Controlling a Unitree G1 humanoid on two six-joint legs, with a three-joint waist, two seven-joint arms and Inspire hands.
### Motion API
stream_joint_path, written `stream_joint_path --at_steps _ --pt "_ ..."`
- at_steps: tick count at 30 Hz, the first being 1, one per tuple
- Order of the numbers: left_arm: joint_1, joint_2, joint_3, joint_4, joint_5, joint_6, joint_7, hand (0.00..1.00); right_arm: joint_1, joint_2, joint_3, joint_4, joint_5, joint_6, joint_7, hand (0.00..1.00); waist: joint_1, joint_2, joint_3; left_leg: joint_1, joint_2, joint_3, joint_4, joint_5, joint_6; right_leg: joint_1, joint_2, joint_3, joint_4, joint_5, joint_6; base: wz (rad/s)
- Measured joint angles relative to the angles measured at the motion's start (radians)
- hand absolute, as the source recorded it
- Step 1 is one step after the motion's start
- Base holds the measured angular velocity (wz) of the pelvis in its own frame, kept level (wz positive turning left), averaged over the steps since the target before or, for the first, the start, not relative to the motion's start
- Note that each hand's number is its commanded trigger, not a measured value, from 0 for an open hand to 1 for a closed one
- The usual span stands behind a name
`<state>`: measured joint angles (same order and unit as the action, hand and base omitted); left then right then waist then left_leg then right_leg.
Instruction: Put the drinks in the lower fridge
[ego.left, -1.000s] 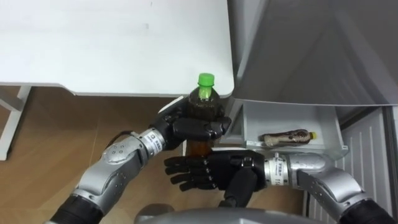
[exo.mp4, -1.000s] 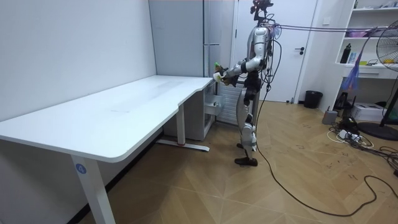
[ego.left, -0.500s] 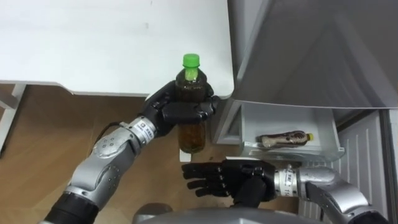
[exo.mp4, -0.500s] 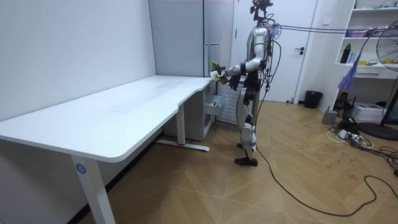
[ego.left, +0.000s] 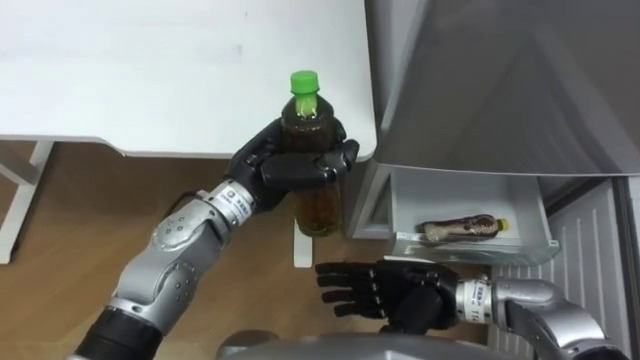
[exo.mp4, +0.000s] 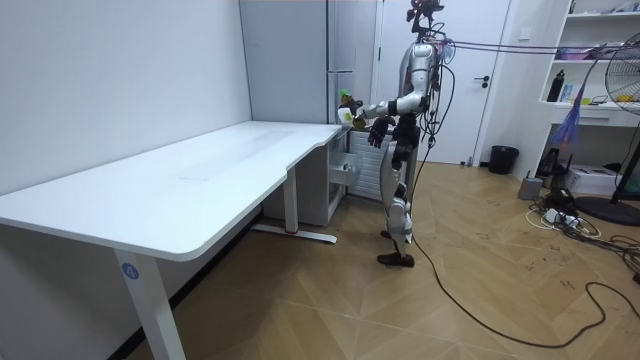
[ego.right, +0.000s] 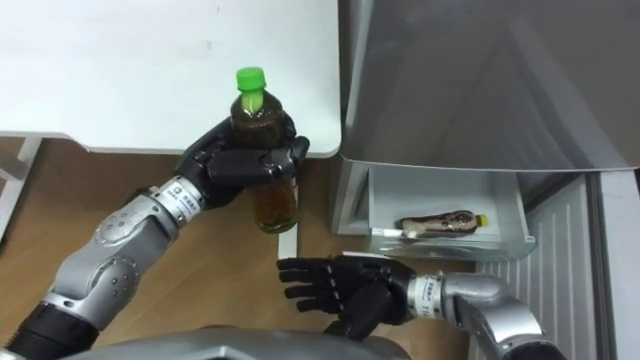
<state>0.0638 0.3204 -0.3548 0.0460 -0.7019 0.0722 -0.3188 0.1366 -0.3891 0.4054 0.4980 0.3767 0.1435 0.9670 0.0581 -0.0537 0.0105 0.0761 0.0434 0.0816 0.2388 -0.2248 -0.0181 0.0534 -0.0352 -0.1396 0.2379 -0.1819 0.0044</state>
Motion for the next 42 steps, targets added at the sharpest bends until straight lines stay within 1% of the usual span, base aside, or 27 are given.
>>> stream_joint_path --at_steps 3,8,10,14,15,19,21,23,27,31,33,37,39,42 --pt "0.0 0.001 0.0 0.0 -0.014 0.0 -0.002 1.0 0.0 0.007 -0.015 0.014 0.007 0.0 -0.034 0.0 -0.002 -0.001 0.0012 0.001 0.0 0.002 -0.003 0.0 0.0 0.0 0.0 0.0 -0.002 0.0 0.0 0.0" --pt "0.02 0.001 -0.001 0.0 -0.015 0.001 -0.042 1.0 -0.001 0.037 -0.056 0.045 0.036 0.0 -0.074 0.0 -0.004 -0.002 0.0029 0.01 0.0 0.003 -0.006 0.0 0.0 0.019 0.001 0.0 -0.017 -0.001 0.0 0.0" --pt "0.03 0.001 -0.006 0.0 -0.024 0.002 -0.055 1.0 -0.001 0.041 -0.057 0.05 0.064 0.0 -0.087 0.0 -0.008 0.0 0.0061 0.021 -0.001 0.004 -0.015 0.0 0.0 0.021 0.001 0.0 -0.02 -0.002 0.002 0.0" --pt "0.057 0.003 -0.026 0.006 -0.041 0.004 -0.082 1.0 -0.004 0.045 -0.058 0.051 0.116 0.0 -0.112 0.0 -0.031 0.004 0.0086 0.024 -0.003 -0.001 -0.019 0.0 0.0 0.033 0.001 -0.003 -0.035 -0.002 0.002 0.05" --pt "0.064 0.007 -0.036 0.007 -0.041 0.006 -0.087 1.0 -0.011 0.048 -0.059 0.053 0.13 0.0 -0.121 0.0 -0.04 0.005 0.0089 0.023 -0.003 -0.002 -0.019 0.0 0.0 0.035 0.001 -0.004 -0.034 -0.002 0.002 0.0" --pt "0.089 0.018 -0.052 0.008 -0.041 0.024 -0.12 1.0 -0.053 0.066 -0.073 0.08 0.14 0.0 -0.152 0.0 -0.069 0.009 0.0102 0.023 -0.002 -0.001 -0.016 0.0 0.0 0.037 0.001 -0.002 -0.034 -0.002 0.002 -0.01" --pt "0.097 0.031 -0.056 0.008 -0.041 0.041 -0.15 1.0 -0.069 0.066 -0.075 0.082 0.143 0.0 -0.159 0.0 -0.084 0.009 0.0102 0.023 -0.002 -0.002 -0.015 0.0 0.0 0.039 0.002 -0.002 -0.034 -0.002 0.002 0.0" --pt "0.097 0.034 -0.058 0.008 -0.041 0.046 -0.16 1.0 -0.072 0.066 -0.075 0.088 0.143 0.0 -0.16 0.0 -0.089 0.009 0.0102 0.023 -0.002 -0.002 -0.014 0.0 0.0 0.039 0.001 -0.001 -0.033 -0.002 0.002 0.0" --pt "0.097 0.047 -0.061 0.008 -0.041 0.056 -0.175 1.0 -0.072 0.067 -0.074 0.093 0.143 0.002 -0.17 0.0 -0.09 0.009 0.0099 0.024 -0.002 -0.002 -0.011 0.0 0.0 0.041 0.001 0.0 -0.032 -0.002 0.002 0.0" --pt "0.097 0.046 -0.062 0.023 -0.041 0.061 -0.18 1.0 -0.073 0.067 -0.074 0.093 0.142 0.002 -0.176 0.0 -0.091 0.012 0.0096 0.023 -0.002 -0.003 -0.007 0.0 0.0 0.043 0.002 -0.001 -0.031 -0.002 0.002 0.0" --pt "0.097 0.051 -0.069 0.037 -0.041 0.068 -0.18 1.0 -0.078 0.067 -0.074 0.09 0.148 0.003 -0.178 0.0 -0.09 0.018 0.0072 0.019 -0.002 -0.003 -0.006 -0.001 0.0 0.037 0.002 0.0 -0.028 -0.002 0.002 0.0" --pt "0.097 0.059 -0.08 0.045 -0.041 0.071 -0.185 1.0 -0.082 0.053 -0.073 0.07 0.169 0.002 -0.169 0.0 -0.088 0.026 0.0064 0.019 -0.002 -0.002 -0.005 -0.001 0.0 0.033 0.001 0.001 -0.016 -0.002 0.002 0.0" --pt "0.097 0.067 -0.08 0.048 -0.04 0.071 -0.188 1.0 -0.083 0.036 -0.071 0.037 0.167 0.002 -0.139 0.0 -0.084 0.027 0.0065 0.021 -0.002 -0.001 -0.006 -0.001 0.0 0.032 0.001 0.001 -0.016 -0.003 0.001 -0.02" --pt "0.097 0.076 -0.08 0.048 -0.035 0.071 -0.19 1.0 -0.083 0.025 -0.061 0.004 0.171 0.002 -0.105 0.0 -0.081 0.028 0.0062 0.022 -0.002 0.0 -0.01 -0.001 0.0 0.025 0.001 0.003 -0.015 -0.003 0.001 -0.01"
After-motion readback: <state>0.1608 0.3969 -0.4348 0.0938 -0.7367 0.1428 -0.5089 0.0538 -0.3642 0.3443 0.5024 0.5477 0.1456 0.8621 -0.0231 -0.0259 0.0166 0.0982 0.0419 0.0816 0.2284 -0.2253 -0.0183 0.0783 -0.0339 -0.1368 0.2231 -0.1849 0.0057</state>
